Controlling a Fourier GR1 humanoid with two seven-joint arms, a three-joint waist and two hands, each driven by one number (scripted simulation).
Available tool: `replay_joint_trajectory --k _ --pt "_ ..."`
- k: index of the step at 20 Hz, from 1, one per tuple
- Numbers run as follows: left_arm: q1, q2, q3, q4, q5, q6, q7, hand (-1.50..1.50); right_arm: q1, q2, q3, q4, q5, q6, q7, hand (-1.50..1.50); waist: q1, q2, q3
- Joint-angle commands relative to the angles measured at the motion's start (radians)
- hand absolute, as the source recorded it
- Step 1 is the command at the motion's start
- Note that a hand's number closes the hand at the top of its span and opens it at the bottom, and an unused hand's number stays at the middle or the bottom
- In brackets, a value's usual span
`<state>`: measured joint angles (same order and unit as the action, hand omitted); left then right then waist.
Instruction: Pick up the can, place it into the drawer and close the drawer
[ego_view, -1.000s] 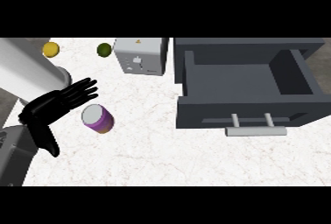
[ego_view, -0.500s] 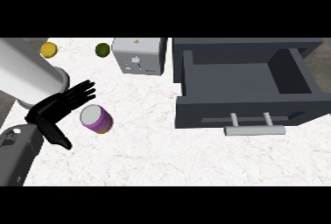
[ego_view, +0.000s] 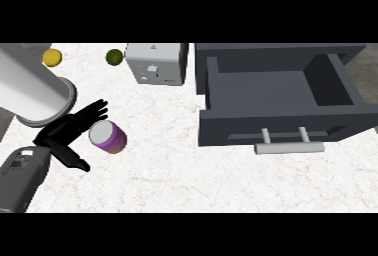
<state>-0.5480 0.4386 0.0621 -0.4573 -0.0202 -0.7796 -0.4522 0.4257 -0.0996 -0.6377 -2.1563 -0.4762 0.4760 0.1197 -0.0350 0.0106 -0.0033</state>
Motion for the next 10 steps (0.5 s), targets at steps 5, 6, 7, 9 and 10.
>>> replay_joint_trajectory --k 5,6,7,9,10 --pt "-0.024 -0.041 -0.026 0.136 -0.052 -0.052 -0.164 -1.50 -0.026 0.008 -0.003 -0.008 0.020 -0.014 0.017 -1.50 0.000 0.002 -0.001" --pt "0.014 -0.059 -0.051 0.124 -0.076 -0.032 -0.196 -1.50 0.024 -0.014 -0.061 0.016 -0.057 0.039 -0.016 -1.50 -0.013 0.001 -0.001" --pt "-0.016 -0.048 -0.040 0.151 -0.066 -0.042 -0.183 -1.50 0.034 0.009 -0.017 -0.089 -0.061 0.002 0.056 -1.50 -0.016 0.003 -0.002" --pt "-0.013 -0.022 -0.042 0.164 -0.068 -0.086 -0.202 -1.50 -0.004 0.011 -0.015 -0.059 -0.025 -0.021 0.048 -1.50 -0.004 0.003 -0.001" --pt "-0.015 -0.071 -0.047 0.170 -0.074 -0.031 -0.199 -1.50 0.024 0.008 -0.029 -0.039 -0.044 0.013 0.038 -1.50 -0.006 0.001 0.000"
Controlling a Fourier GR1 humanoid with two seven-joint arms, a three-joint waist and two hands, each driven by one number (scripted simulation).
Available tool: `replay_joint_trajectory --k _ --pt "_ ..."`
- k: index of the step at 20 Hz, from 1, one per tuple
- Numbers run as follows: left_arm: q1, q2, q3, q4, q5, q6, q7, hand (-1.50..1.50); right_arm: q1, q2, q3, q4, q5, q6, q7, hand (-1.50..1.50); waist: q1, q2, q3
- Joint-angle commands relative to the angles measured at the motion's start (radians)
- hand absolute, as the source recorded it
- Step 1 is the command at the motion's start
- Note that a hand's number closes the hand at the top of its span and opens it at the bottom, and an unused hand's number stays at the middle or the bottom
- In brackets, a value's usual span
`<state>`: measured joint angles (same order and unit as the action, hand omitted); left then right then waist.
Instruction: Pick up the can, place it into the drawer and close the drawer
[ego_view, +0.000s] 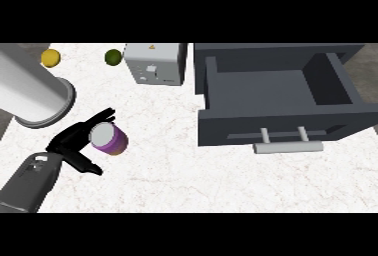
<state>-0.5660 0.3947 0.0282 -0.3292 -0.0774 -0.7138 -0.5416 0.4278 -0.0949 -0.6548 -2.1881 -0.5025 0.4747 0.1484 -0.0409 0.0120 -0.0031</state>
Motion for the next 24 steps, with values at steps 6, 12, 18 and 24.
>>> replay_joint_trajectory --k 6,12,18,24 --pt "-0.043 -0.059 0.008 0.089 0.017 -0.132 -0.055 -1.50 0.041 0.044 0.007 0.027 0.031 0.072 -0.037 -1.50 0.002 -0.001 0.000" --pt "-0.050 -0.067 0.018 0.114 0.031 -0.172 -0.050 1.50 0.067 0.042 -0.029 -0.024 -0.041 0.064 -0.006 -1.50 -0.007 0.000 -0.001" --pt "-0.075 -0.092 0.014 0.062 0.060 -0.293 -0.006 1.50 0.023 0.026 -0.033 0.002 -0.052 0.041 0.013 -1.50 0.016 -0.005 0.001" --pt "-0.106 -0.131 0.083 0.023 0.151 -0.217 0.054 1.50 0.035 0.027 -0.035 -0.032 -0.059 0.031 0.051 -1.50 0.025 -0.010 0.002"
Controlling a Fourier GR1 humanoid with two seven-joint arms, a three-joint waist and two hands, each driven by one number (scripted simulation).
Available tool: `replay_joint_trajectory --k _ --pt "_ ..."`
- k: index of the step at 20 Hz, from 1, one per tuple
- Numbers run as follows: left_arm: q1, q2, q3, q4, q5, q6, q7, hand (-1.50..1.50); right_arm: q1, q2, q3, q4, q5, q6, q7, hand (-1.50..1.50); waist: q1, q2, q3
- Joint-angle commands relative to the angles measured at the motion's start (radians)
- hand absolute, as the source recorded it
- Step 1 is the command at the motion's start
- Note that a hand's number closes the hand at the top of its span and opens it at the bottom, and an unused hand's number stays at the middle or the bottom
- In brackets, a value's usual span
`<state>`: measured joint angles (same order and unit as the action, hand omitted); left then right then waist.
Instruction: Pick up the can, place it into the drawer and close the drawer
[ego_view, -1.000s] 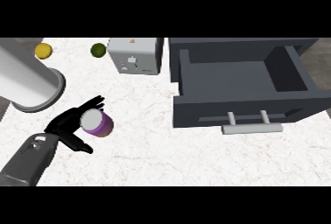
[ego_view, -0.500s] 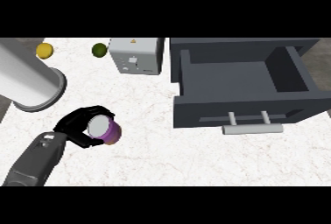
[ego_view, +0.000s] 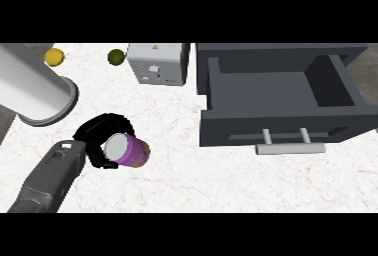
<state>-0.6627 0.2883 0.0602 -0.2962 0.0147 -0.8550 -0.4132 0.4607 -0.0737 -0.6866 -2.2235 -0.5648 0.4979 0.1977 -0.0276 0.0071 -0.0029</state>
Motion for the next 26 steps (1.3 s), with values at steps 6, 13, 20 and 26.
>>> replay_joint_trajectory --k 6,13,20,26 --pt "0.075 -0.141 0.268 -0.041 0.226 0.504 -0.151 1.50 0.031 0.024 -0.018 -0.018 0.013 -0.013 0.013 -1.50 0.051 -0.019 0.004" --pt "0.025 -0.233 0.237 -0.288 0.246 0.701 -0.027 1.50 0.042 0.044 -0.038 -0.013 0.009 0.019 -0.002 -1.50 0.041 -0.019 0.005" --pt "0.107 -0.284 0.129 -0.710 0.239 0.818 0.228 1.50 0.079 0.073 0.000 -0.080 0.015 -0.026 0.001 -1.50 0.053 -0.025 0.005" --pt "0.144 -0.288 -0.027 -1.019 0.271 1.011 0.445 1.50 0.017 0.073 -0.033 -0.065 0.004 -0.020 0.013 -1.50 0.037 -0.015 0.004"
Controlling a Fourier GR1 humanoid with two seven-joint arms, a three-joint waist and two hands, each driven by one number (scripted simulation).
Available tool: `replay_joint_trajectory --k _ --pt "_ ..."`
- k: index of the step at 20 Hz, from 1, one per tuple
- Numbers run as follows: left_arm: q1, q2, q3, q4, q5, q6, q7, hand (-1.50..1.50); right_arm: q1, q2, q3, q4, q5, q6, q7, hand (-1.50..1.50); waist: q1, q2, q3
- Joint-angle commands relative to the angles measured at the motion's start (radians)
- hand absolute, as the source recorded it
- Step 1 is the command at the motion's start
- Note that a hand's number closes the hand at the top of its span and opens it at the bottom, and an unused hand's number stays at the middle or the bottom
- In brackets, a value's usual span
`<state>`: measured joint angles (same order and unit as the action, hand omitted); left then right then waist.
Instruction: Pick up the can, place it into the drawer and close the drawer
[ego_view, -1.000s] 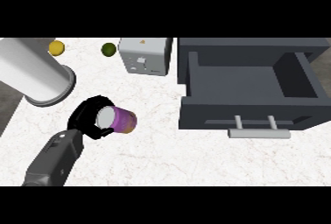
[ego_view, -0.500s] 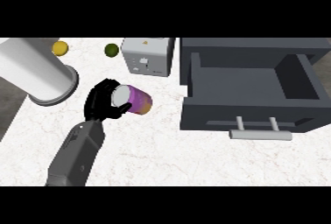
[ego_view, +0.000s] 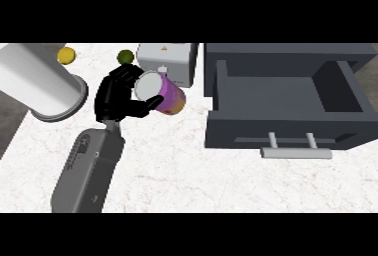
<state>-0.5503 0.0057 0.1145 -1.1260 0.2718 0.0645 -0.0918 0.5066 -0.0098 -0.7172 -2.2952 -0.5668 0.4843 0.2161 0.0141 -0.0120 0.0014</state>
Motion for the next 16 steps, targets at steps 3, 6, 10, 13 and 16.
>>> replay_joint_trajectory --k 3,6,10,13,16 --pt "-0.023 -0.006 -0.081 -0.256 -0.038 0.150 0.203 1.50 -0.022 -0.008 -0.005 -0.037 -0.025 -0.030 0.052 -1.50 -0.014 0.007 -0.001" --pt "-0.069 -0.006 -0.198 -0.284 -0.024 0.292 0.252 1.50 -0.029 0.010 0.035 -0.040 0.033 -0.033 0.044 -1.50 -0.019 0.009 -0.001" --pt "-0.190 -0.006 -0.144 -0.182 -0.051 0.295 0.252 1.50 -0.031 0.009 0.009 0.112 0.029 0.070 -0.072 -1.50 -0.028 0.011 0.000" --pt "-0.222 -0.006 -0.215 -0.255 -0.061 0.361 0.341 1.50 -0.047 0.009 0.067 -0.016 0.029 -0.059 0.030 -1.50 -0.024 0.011 -0.001" --pt "-0.314 -0.006 -0.184 -0.111 -0.030 0.364 0.284 1.50 -0.071 0.009 0.057 0.018 0.042 -0.030 0.023 -1.50 -0.030 0.014 -0.001"
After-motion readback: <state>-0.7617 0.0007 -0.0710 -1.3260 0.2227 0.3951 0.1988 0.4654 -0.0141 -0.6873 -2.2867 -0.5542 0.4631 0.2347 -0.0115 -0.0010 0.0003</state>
